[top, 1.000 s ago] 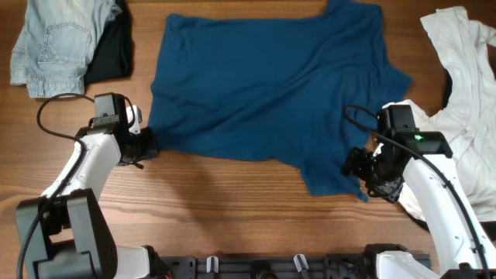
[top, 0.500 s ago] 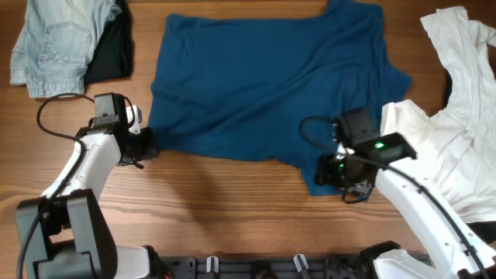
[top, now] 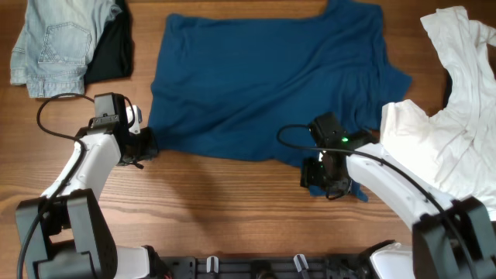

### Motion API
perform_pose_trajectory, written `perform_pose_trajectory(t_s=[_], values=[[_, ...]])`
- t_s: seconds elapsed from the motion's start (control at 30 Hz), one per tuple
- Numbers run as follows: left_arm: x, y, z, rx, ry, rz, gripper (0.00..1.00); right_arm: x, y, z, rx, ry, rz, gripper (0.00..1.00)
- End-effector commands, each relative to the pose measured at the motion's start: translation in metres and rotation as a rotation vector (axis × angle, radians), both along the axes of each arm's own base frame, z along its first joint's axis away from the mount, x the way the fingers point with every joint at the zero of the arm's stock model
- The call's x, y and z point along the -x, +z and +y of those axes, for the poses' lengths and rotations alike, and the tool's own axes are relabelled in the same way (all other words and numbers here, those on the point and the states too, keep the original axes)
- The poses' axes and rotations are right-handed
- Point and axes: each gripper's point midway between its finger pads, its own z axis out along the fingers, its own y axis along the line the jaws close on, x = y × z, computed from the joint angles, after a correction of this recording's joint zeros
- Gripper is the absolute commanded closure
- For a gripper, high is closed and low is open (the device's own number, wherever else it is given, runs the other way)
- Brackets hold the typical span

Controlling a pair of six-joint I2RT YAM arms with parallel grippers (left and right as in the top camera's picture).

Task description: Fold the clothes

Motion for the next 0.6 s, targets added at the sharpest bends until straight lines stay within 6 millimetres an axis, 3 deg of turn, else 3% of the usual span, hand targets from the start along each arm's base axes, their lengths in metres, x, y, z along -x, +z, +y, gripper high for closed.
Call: perform_pose_trajectory(t_s=[0.0,0.2,0.4,0.47,0.5,0.57], values=[[-0.007,0.012,0.004,-0.005,0.025,-0.036,0.96,0.007,-0.013,-0.006,0.047,-0.043,0.050,0.27],[-0.007,0.012,0.004,-0.004,0.025,-0.034,0.96,0.008,-0.017,-0.008,0.063,-0.068,0.064,0.26],[-0.007,0.012,0.004,-0.005,0.025,-0.035,0.96,0.015,-0.022,-0.006,0.062,-0.108,0.115,0.43],[-0.007,0.012,0.004,-0.005,0.025,-0.037,0.96,0.018,-0.023,-0.007,0.069,-0.121,0.127,0.61],[-0.007,0.012,0.004,-0.005,0.025,-0.037,0.96,0.018,-0.023,-0.007,0.069,-0.127,0.128,0.96],[-0.007,0.012,0.004,-0.006,0.025,-0.038,0.96,0.019,-0.022,-0.006,0.068,-0.144,0.133,0.96]])
